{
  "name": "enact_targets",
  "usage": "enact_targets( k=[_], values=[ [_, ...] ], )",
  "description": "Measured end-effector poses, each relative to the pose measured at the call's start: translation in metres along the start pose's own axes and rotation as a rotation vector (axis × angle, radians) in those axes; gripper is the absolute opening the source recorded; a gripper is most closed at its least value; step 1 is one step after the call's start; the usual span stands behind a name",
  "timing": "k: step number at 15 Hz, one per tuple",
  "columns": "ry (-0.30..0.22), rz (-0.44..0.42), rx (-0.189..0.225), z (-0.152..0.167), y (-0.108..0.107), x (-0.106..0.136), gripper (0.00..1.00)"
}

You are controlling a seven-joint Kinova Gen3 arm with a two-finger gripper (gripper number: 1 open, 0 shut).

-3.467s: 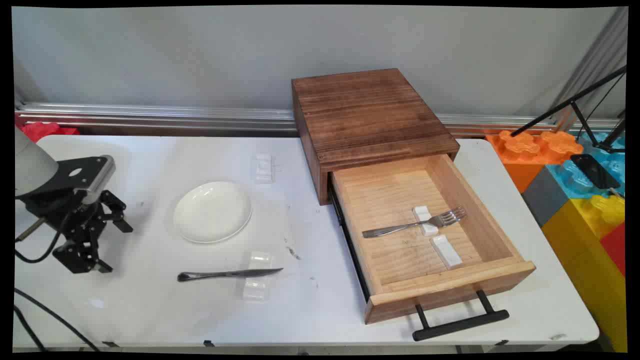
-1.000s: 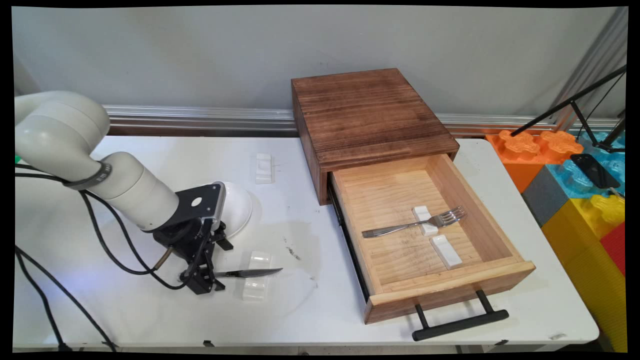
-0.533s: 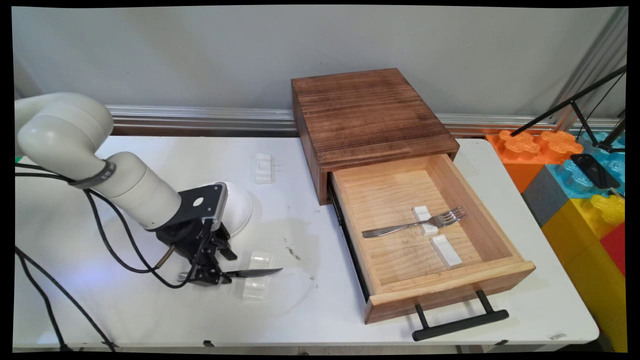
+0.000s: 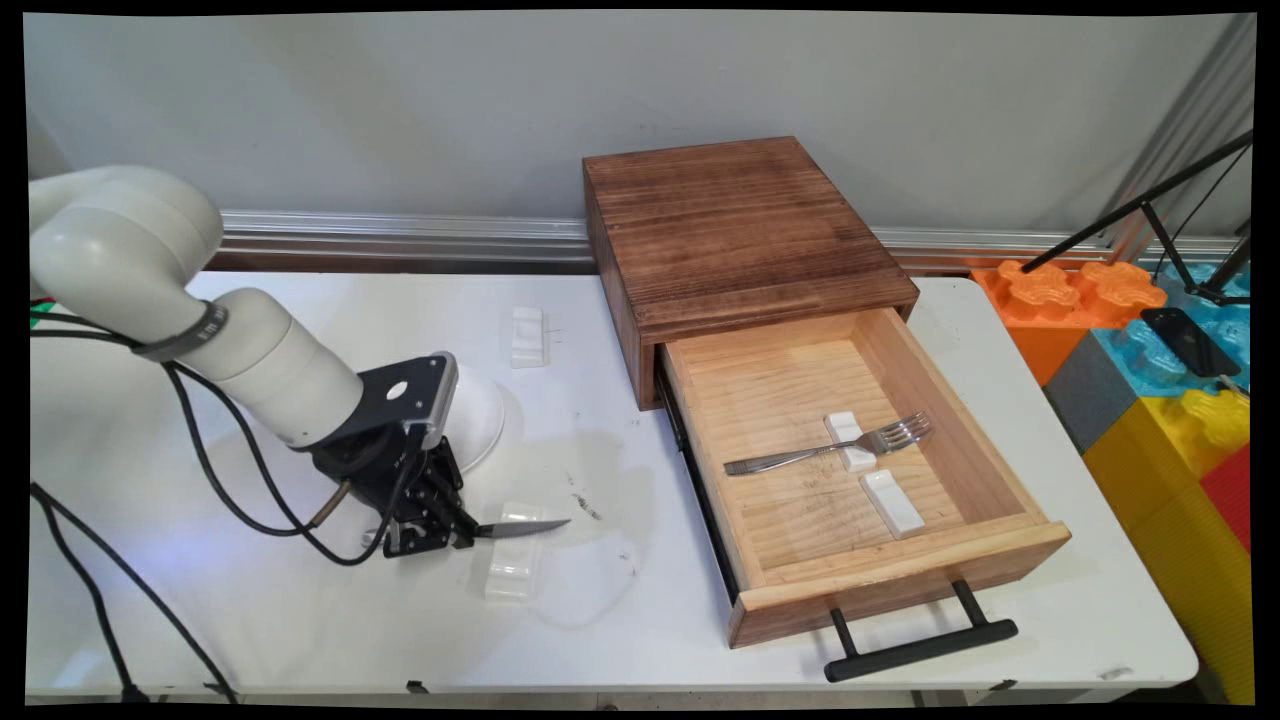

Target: Place the picked object into the drawer

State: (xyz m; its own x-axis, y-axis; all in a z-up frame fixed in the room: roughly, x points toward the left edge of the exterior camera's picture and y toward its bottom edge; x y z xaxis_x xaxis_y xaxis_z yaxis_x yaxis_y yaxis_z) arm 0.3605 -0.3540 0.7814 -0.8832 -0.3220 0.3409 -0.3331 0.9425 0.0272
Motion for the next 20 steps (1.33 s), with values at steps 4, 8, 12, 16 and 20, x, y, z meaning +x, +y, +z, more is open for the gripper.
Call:
enact_targets(
  k=[4,8,12,16,20],
  values=[
    [0.000,-0.013,0.007,-0.014,-0.003,0.009,0.00],
    [-0.009,-0.053,0.023,-0.038,-0.003,0.026,0.00],
    [0.003,-0.080,0.036,-0.067,-0.001,0.054,0.00],
    [0.018,-0.100,0.040,-0.089,0.005,0.085,0.00],
    [0.033,-0.120,0.041,-0.107,0.012,0.114,0.00]
  ],
)
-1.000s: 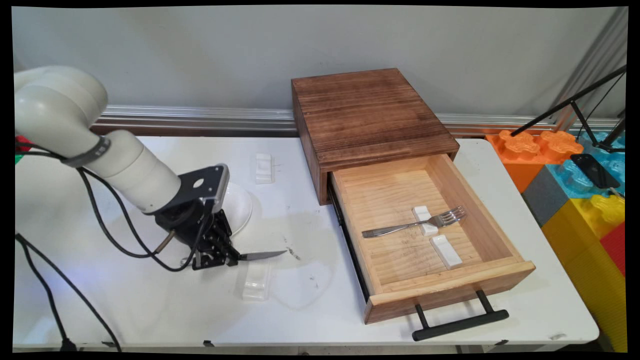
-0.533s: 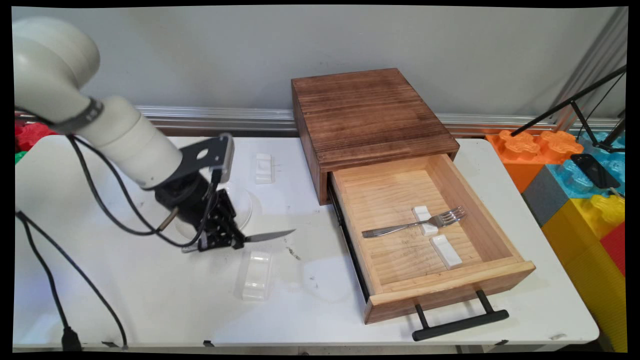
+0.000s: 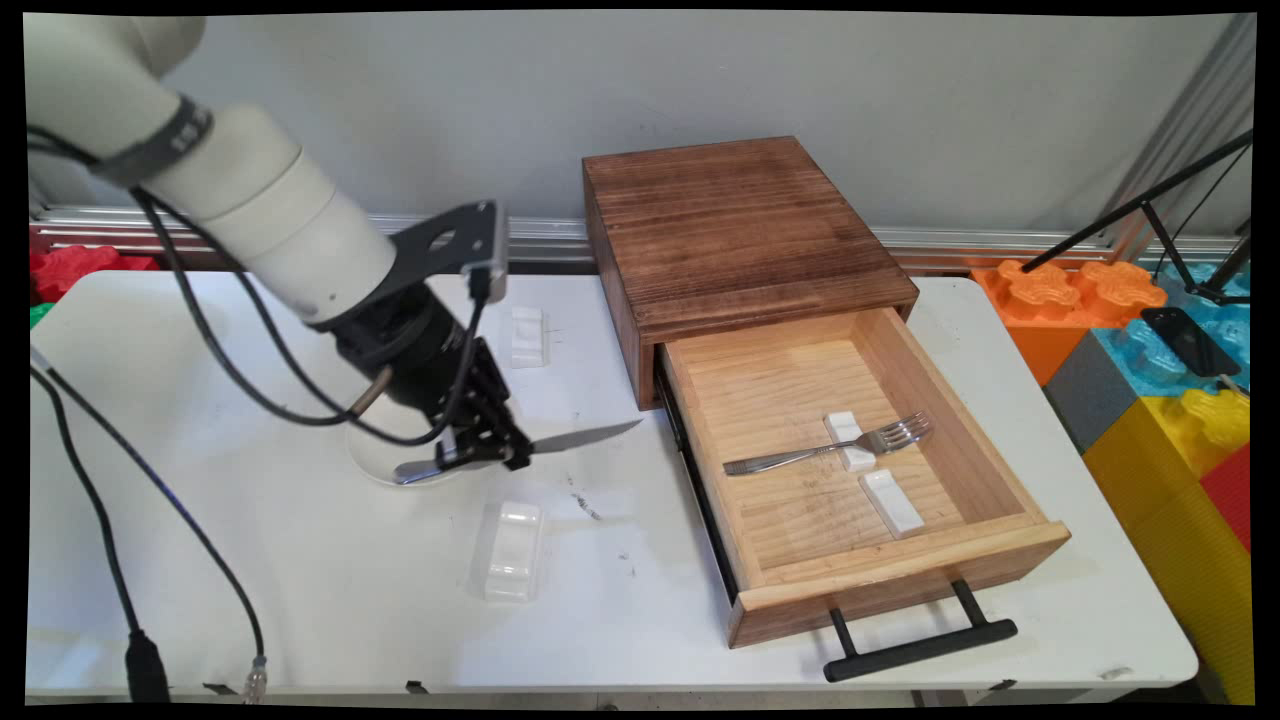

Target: Place the picked object into the drawer

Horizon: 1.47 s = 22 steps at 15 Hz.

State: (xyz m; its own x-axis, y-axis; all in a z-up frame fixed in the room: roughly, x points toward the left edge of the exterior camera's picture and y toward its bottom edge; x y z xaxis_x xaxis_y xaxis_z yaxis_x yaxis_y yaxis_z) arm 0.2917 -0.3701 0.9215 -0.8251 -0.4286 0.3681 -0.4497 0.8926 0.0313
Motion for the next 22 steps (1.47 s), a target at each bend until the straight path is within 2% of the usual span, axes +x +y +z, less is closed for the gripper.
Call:
enact_targets(
  k=[4,9,14,22],
  values=[
    [0.036,-0.013,-0.011,-0.012,0.012,0.037,0.00],
    [0.083,0.004,-0.028,-0.006,0.021,0.081,0.00],
    [0.125,0.011,-0.036,0.021,0.025,0.128,0.00],
    [0.168,-0.008,-0.016,0.072,0.020,0.185,0.00]
  ],
)
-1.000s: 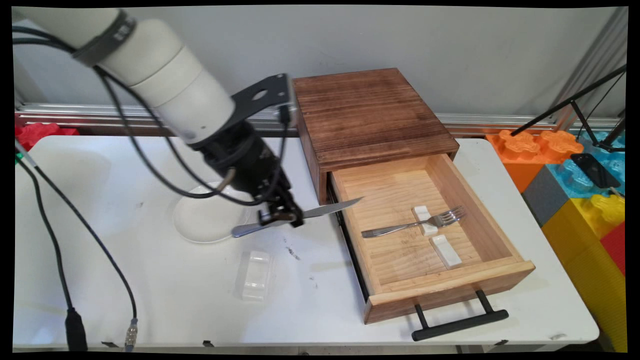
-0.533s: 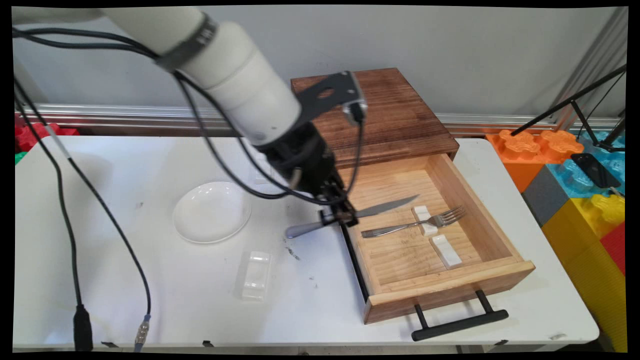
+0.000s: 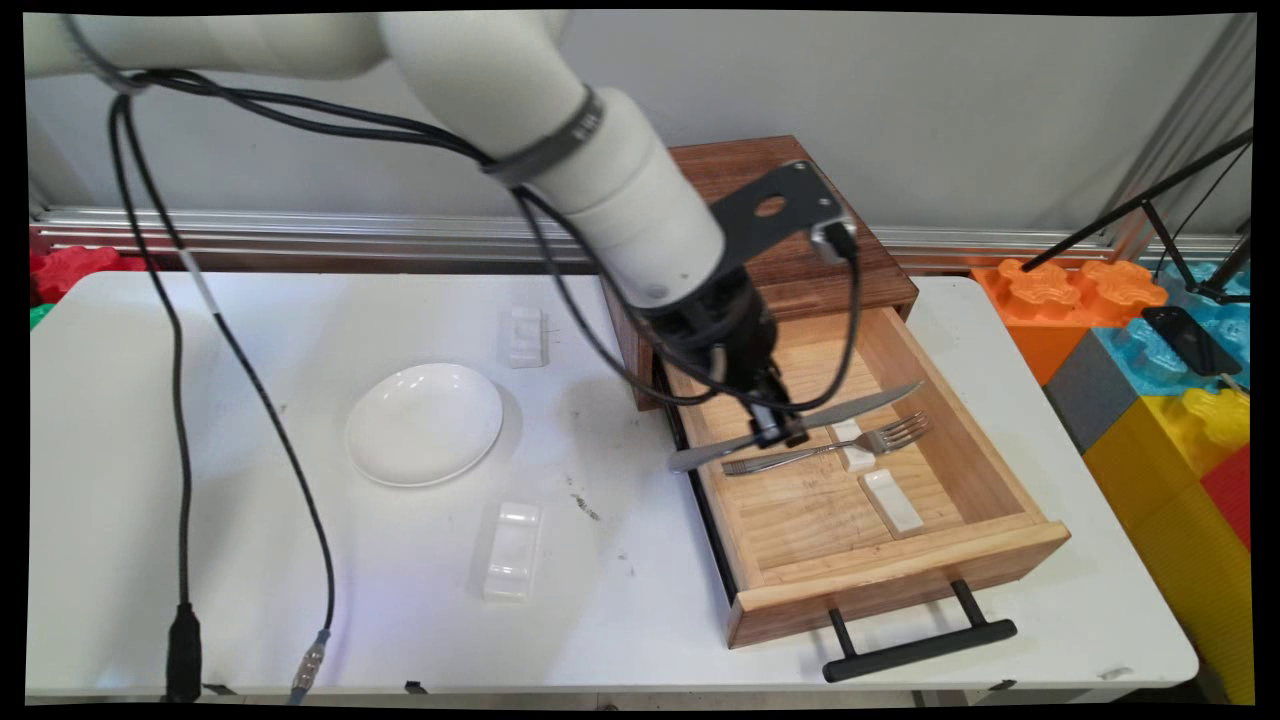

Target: Place the picked object into the drawer

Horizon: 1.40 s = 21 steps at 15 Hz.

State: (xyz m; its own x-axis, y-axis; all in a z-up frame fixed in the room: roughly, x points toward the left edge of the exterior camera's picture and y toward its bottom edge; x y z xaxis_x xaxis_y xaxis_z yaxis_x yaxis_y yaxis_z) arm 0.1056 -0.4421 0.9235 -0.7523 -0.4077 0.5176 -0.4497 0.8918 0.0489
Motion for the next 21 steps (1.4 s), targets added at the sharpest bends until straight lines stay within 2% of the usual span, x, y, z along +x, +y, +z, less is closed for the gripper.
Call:
enact_targets(
  k=[5,10,15,21],
  values=[
    [0.023,-0.011,0.005,0.031,-0.003,0.025,0.00],
    [0.040,-0.021,0.016,0.059,-0.004,0.039,0.00],
    [0.039,-0.014,0.021,0.087,-0.001,0.040,0.00],
    [0.028,-0.022,0.024,0.112,0.003,0.030,0.00]
  ],
)
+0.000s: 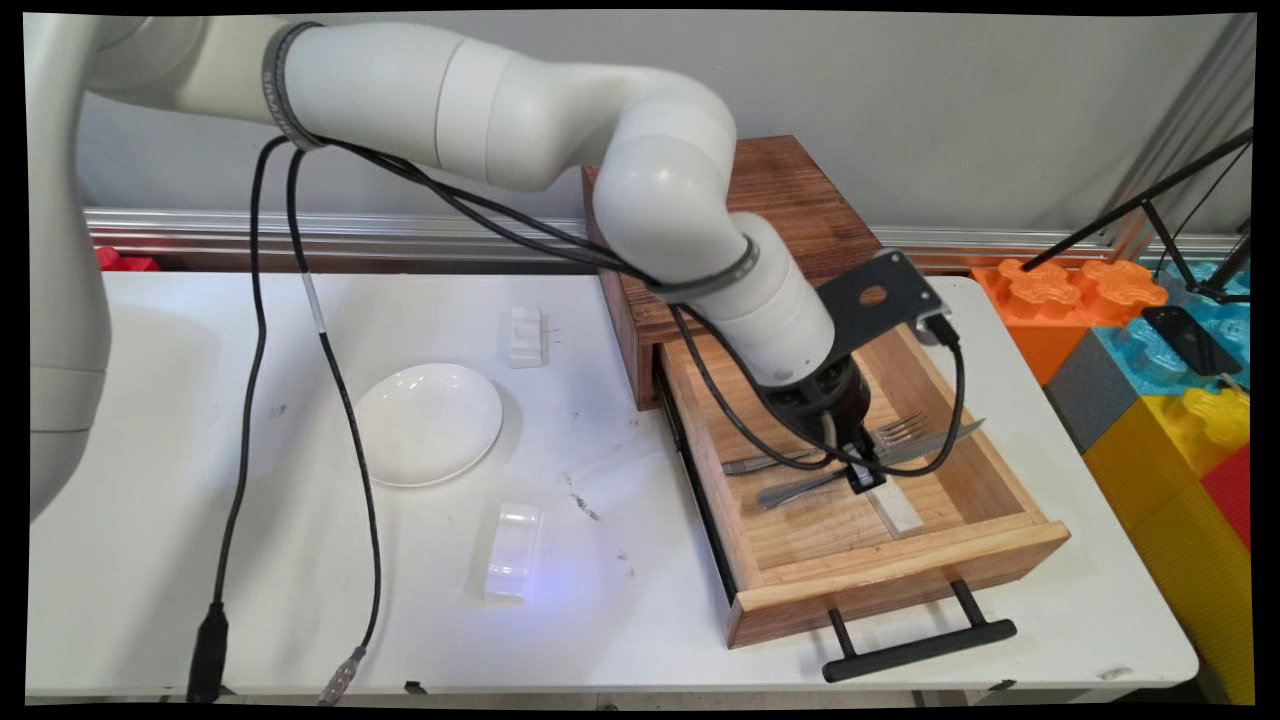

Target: Place the picked object into the drawer

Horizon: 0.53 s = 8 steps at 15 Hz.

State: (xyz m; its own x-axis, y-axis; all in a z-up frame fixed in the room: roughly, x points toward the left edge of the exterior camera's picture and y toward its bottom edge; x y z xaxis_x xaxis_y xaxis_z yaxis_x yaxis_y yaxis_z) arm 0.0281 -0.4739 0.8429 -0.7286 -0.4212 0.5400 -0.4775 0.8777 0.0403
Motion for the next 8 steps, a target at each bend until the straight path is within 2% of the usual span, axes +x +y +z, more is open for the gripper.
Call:
enact_targets(
  k=[8],
  values=[
    [-0.019,-0.036,-0.002,0.022,0.002,-0.016,0.00]
  ],
)
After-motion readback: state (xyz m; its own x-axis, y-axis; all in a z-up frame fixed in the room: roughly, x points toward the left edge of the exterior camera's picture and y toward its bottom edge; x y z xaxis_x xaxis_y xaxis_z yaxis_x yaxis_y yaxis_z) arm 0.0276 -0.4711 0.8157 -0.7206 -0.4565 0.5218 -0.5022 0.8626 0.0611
